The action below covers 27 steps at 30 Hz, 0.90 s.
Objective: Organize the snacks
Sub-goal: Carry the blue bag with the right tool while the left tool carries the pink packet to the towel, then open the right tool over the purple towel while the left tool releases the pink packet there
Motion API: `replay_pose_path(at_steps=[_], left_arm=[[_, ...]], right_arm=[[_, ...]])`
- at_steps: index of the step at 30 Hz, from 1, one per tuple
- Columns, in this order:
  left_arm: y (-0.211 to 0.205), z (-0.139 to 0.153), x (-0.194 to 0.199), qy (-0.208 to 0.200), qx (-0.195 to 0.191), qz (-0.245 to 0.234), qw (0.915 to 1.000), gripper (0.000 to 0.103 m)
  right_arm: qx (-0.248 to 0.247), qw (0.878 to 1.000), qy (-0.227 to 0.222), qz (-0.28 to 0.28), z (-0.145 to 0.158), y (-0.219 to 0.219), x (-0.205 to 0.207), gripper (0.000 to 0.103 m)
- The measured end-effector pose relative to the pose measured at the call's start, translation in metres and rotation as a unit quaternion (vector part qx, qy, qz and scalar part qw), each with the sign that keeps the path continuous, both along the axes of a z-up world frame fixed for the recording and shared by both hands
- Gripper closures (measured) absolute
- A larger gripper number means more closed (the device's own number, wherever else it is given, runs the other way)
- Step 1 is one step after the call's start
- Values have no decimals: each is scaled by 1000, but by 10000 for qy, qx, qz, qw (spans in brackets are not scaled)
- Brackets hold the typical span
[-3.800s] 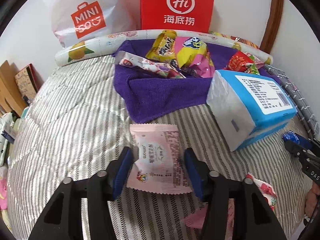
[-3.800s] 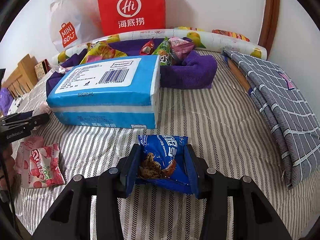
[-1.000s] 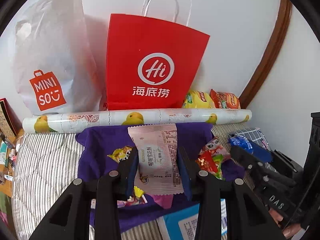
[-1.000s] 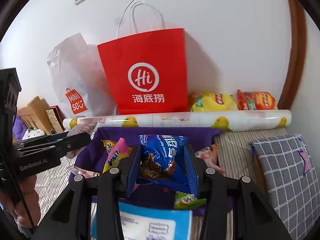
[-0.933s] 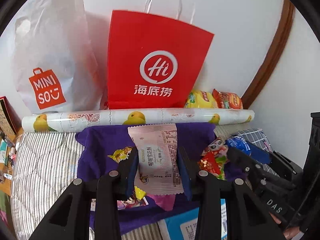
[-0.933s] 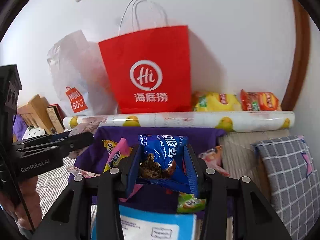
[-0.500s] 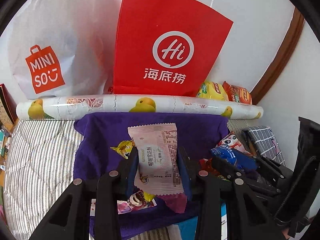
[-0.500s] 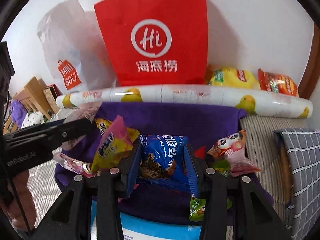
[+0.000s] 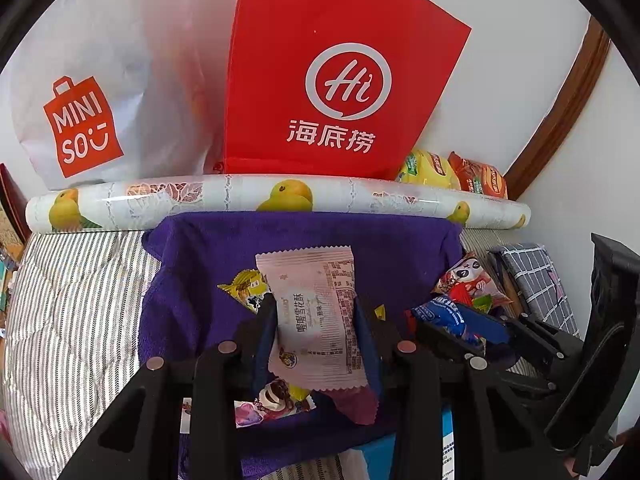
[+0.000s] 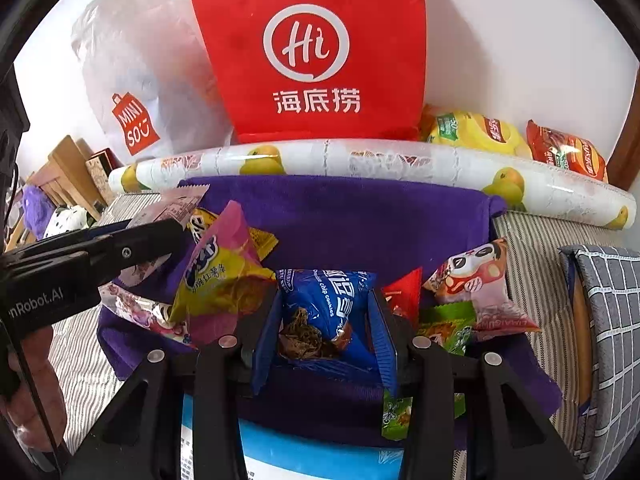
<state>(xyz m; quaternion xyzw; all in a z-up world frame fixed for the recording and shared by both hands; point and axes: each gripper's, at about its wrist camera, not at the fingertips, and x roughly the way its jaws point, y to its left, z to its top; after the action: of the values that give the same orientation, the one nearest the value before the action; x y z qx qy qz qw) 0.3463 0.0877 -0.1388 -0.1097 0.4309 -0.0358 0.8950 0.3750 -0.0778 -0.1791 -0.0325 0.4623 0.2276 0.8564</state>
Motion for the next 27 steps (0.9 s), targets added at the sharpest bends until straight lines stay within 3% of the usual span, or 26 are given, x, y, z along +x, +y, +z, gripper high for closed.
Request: replay_pose_path(at_steps=[19, 27], left_arm=[[-5, -9, 2, 112, -4, -43, 9999, 67], [-9, -12, 3, 148, 23, -131, 9998, 67]], right_arm=[[36, 9999, 90, 73, -1, -1, -1, 57], [166, 9995, -268, 78, 22, -7, -13, 52]])
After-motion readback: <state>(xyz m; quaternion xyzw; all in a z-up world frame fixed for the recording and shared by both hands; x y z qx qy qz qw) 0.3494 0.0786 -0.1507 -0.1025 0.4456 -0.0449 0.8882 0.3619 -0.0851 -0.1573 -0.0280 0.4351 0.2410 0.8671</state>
